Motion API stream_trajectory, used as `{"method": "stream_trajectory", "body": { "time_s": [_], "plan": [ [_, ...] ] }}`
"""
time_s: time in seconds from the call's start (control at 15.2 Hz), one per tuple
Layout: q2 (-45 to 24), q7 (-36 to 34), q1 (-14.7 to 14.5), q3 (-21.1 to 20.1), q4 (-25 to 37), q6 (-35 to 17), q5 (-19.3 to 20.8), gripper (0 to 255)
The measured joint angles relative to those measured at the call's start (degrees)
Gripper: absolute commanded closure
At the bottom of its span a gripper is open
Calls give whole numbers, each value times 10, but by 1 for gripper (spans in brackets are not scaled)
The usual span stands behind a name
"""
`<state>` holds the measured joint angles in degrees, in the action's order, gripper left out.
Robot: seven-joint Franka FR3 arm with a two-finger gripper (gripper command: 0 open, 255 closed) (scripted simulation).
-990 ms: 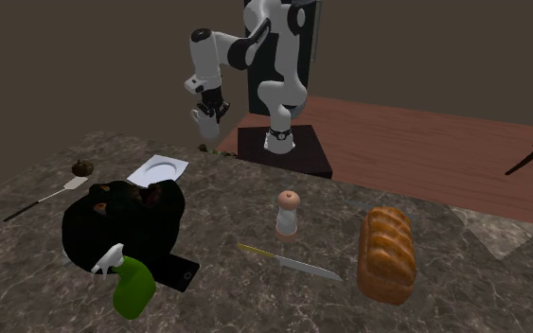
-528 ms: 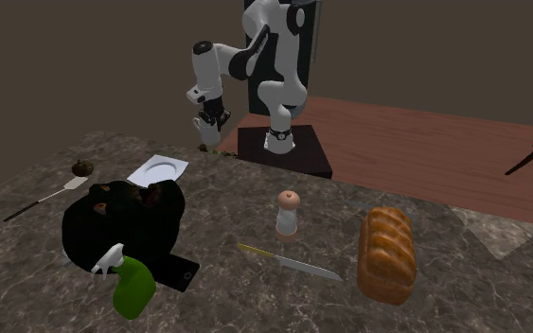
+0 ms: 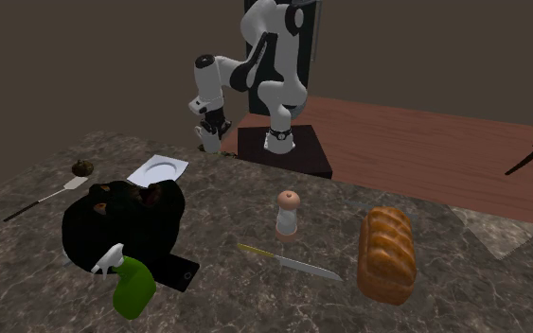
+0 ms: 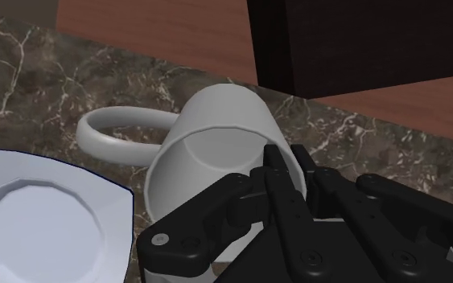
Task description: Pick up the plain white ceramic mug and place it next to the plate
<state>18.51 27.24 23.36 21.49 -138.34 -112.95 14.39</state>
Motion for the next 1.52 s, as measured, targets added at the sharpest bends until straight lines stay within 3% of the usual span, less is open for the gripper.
{"method": "stream_trajectory", "body": {
  "time_s": [0.59,1.06,1.12,1.52],
  "plan": [
    [-41,-1,0,11,-39,-79,-1,255],
    [-43,-2,0,12,-46,-88,0,255],
    [-43,-2,0,12,-46,-88,0,0],
    [-43,-2,0,12,-46,-88,0,0]
  ]
}}
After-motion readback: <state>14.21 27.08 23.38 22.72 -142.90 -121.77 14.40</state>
